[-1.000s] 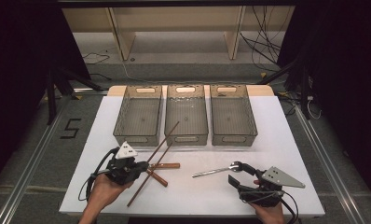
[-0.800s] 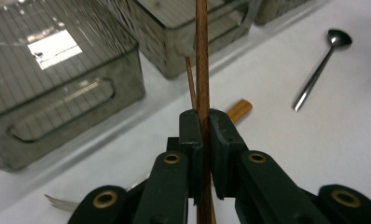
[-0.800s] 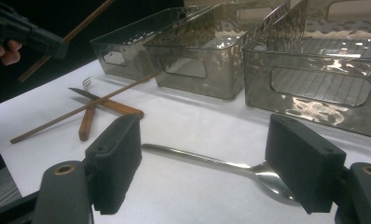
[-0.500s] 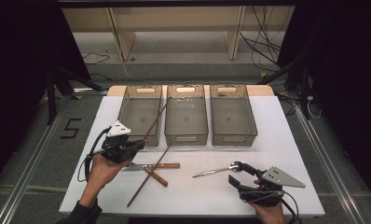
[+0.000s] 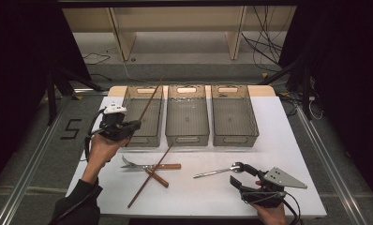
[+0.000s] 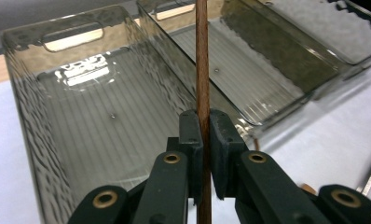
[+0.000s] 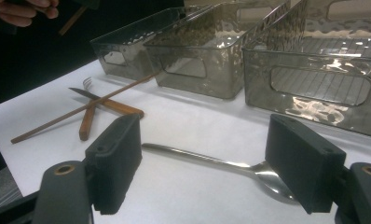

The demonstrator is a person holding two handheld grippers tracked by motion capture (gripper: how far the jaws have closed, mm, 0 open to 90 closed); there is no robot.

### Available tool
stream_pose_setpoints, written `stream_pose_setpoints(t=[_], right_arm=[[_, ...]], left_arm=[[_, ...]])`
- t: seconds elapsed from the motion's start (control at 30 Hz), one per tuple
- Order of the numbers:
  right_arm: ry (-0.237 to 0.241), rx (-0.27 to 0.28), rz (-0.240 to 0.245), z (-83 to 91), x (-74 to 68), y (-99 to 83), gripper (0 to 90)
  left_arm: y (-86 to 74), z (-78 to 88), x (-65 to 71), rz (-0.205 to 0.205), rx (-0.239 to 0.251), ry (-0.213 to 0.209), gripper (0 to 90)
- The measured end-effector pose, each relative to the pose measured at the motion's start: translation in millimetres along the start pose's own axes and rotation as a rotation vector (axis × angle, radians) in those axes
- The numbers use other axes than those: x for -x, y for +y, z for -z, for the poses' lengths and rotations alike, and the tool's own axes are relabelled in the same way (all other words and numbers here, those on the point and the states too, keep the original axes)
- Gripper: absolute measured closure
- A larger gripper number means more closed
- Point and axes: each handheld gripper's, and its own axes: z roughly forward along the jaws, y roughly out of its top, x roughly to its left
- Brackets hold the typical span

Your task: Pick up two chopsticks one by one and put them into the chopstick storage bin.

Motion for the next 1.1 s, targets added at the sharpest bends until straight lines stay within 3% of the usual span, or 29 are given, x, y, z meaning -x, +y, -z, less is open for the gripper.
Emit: stream_pose_setpoints(t=[0.4, 0.53, 0.8, 1.1], right_arm=[[0.004, 0.001, -0.001, 0.4, -0.1, -0.1, 27.4], [0.007, 0.004, 0.000, 0.5, -0.4, 0.1, 27.3], [0.016, 0.008, -0.001, 0.8, -0.4, 0.1, 26.7], [0.019, 0.008, 0.003, 0.5, -1.1, 0.1, 26.2]], left_arm=[[14.3, -31.8, -28.3, -0.005, -0.021, 0.047, 84.3], [15.3, -42.4, -37.7, -0.022, -0.035, 0.071, 84.3], [14.6, -58.1, -56.4, -0.015, -0.052, 0.098, 84.2], [10.3, -68.7, -63.1, -0.011, -0.091, 0.117, 84.2]])
